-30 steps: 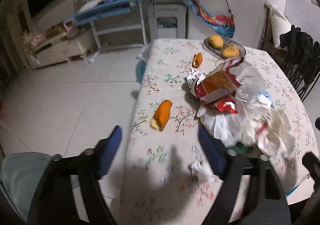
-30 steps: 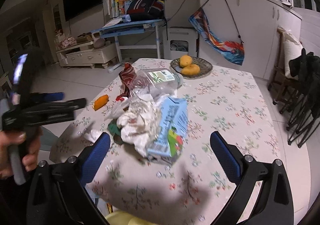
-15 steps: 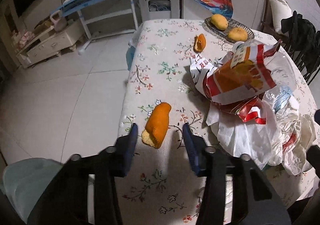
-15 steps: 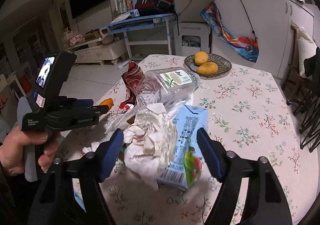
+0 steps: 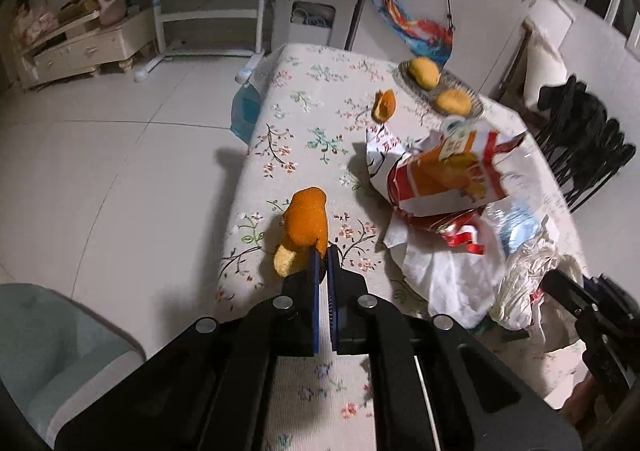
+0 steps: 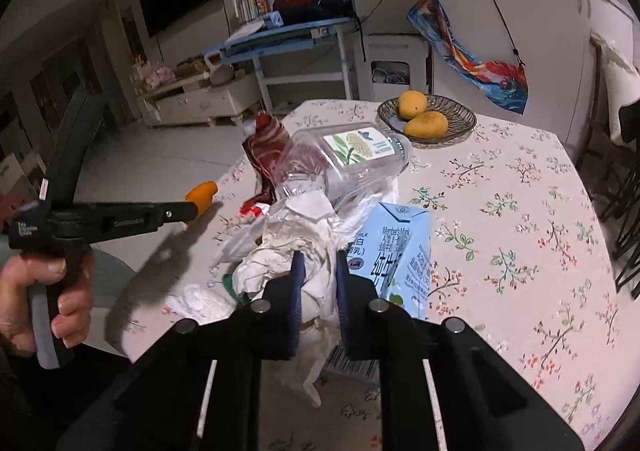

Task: Collect trash
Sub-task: 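Carry the tissue into the yellow basin and open the right tool while the left carries the bread over it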

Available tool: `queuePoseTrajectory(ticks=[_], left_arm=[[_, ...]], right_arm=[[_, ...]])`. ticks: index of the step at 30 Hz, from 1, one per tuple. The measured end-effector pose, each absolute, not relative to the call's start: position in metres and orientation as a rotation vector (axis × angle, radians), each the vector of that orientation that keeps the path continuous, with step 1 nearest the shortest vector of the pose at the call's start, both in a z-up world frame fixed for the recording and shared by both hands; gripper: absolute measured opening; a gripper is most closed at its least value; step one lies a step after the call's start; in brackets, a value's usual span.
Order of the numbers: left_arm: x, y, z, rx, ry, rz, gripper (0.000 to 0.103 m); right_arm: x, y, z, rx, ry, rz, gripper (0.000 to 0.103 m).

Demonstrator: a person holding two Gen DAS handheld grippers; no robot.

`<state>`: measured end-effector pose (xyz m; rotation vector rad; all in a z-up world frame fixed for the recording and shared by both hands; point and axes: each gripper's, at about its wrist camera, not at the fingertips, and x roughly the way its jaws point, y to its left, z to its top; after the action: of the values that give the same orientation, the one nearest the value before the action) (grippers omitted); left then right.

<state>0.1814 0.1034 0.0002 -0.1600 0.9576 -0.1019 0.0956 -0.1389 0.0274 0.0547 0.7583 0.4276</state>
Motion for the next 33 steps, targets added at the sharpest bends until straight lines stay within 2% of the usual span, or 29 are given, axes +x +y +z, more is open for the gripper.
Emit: queuePoseTrajectory(ticks=[10, 19, 27, 33], left_arm=[[0.106, 0.093, 0.030, -0.155, 0.814, -0.138, 0.004], [0.050, 0.067, 0.025, -0.126, 0.800, -0.202, 0.005], [0.018, 0.059, 0.016, -0.122, 0.813, -0.223, 0.005], [-0.004, 0.053, 0.012, -0.115, 0.817, -0.250, 0.005]], right_arm=[[0.060, -0.158, 0.043, 0.157, 0.695, 0.450, 0.016], [0.013, -0.161, 0.043, 0.157, 0.701, 0.441, 0.016], [-0.037, -0.154, 0.025, 0.138, 0.789, 0.452, 0.016], [-0.067, -0.145, -0.006, 0.097, 0.931, 0.430, 0.016]])
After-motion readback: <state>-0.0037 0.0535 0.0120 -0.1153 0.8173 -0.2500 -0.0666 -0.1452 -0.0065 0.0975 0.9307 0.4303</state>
